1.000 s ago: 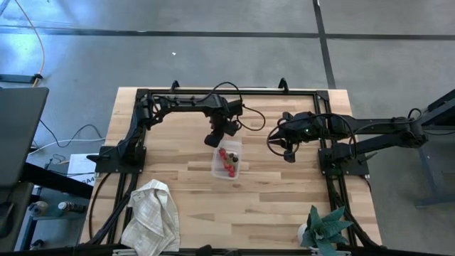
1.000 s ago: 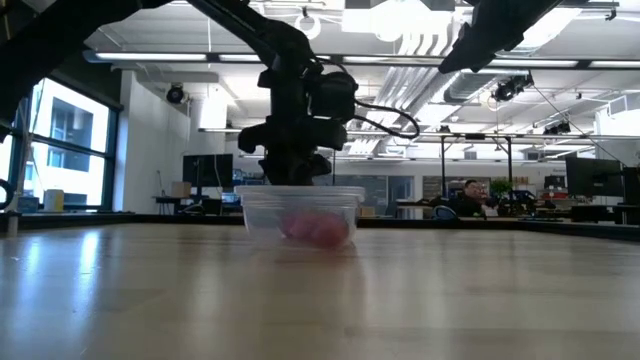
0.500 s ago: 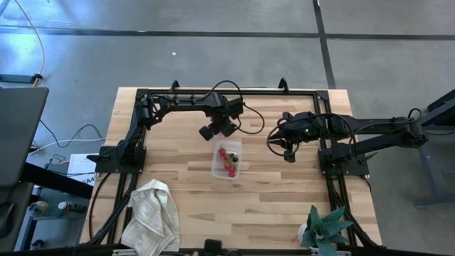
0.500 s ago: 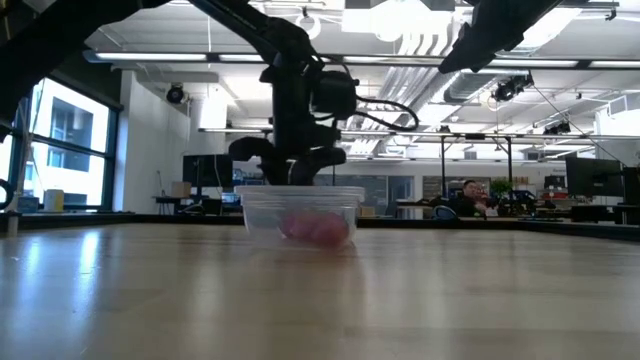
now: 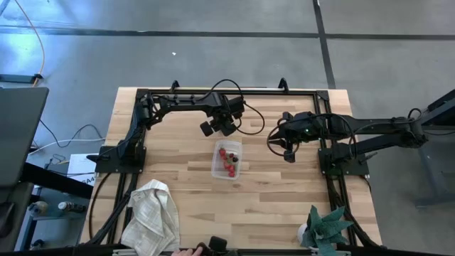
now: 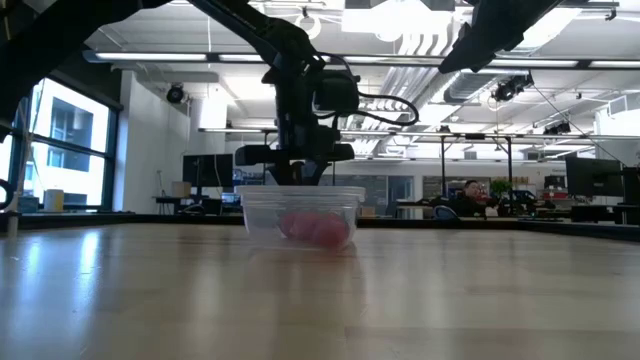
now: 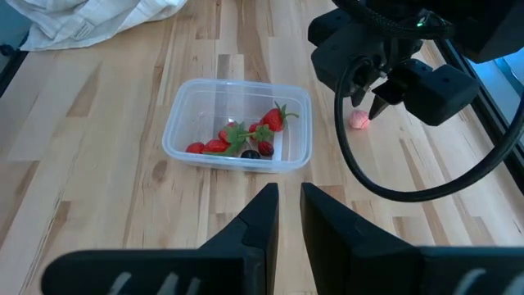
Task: Pick and placing Produce into tupperware
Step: Put the peach into the transparent bin
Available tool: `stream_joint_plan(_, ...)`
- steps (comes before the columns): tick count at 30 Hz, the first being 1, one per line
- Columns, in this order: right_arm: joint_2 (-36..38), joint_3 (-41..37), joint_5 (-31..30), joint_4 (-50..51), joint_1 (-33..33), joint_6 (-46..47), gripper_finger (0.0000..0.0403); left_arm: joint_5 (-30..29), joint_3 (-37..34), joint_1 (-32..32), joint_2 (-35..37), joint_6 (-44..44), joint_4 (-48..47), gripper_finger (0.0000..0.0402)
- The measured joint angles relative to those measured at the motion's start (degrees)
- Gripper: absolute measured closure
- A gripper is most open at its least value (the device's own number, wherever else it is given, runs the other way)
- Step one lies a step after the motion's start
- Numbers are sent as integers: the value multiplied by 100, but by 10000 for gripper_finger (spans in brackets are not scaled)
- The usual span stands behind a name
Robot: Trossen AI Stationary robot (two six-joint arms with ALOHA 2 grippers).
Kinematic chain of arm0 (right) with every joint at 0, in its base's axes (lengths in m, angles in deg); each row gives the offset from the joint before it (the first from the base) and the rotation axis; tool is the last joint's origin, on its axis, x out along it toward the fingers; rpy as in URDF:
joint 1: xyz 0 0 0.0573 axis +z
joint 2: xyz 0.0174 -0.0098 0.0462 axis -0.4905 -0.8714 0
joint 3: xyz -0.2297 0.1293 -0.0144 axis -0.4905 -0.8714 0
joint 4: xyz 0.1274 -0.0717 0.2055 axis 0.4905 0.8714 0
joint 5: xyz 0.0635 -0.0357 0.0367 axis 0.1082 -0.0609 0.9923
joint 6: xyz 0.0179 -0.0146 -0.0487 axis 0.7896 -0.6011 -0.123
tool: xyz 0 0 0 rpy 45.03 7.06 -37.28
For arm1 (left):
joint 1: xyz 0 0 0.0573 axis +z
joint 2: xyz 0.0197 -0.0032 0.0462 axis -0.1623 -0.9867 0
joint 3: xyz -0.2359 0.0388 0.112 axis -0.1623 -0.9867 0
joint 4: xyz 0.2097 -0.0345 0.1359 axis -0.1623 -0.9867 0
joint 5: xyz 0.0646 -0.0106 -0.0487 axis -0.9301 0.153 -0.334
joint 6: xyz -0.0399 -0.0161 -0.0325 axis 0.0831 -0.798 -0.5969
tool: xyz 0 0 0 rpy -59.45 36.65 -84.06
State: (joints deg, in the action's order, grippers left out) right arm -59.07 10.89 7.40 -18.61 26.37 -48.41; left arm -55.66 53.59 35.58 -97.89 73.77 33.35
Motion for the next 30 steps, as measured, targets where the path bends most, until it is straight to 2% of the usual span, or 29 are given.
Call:
stream_joint_plan(9, -2, 0, 0, 0, -1, 0, 356, -11, -4, 42, -167, 199, -178, 277)
stream_joint_plan(15, -2, 0, 0, 2, -1, -5, 356, -52, 5, 37, -215, 304, 106, 277)
stream_joint_plan(30, -2, 0, 0, 0, 0, -6, 356, 61, 2, 37, -284, 498, 154, 277)
